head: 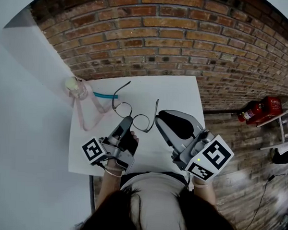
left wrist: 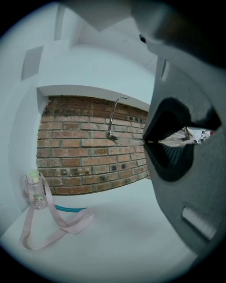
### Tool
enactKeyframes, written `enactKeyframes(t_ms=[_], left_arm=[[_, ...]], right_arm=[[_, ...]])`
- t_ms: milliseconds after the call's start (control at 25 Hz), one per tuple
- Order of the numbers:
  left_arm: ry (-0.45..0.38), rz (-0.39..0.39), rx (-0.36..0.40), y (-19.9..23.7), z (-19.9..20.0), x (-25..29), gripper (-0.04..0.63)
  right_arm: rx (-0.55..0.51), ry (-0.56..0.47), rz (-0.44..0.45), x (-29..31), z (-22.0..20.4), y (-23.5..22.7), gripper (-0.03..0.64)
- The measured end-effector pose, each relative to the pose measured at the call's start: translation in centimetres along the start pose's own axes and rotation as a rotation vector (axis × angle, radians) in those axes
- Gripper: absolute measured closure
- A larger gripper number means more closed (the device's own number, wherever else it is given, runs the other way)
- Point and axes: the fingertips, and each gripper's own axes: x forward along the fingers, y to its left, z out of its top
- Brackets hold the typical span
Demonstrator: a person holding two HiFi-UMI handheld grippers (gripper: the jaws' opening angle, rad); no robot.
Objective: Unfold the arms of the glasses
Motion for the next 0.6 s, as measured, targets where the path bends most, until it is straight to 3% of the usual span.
enactKeyframes(t_ms=[360,600], left_arm=[[-0.019,-0.002,-0.004,0.0,0.8,-0.5,0.571],[0.057,-0.002,-0.015,-0.3,0.1,-0.4,0.571]], right_arm=[[0.034,-0.044,-0.055,-1.1,0.9,-2.0,0.571],[0.026,-0.033,-0.105,-1.5,0.4,-3.3,0.571]])
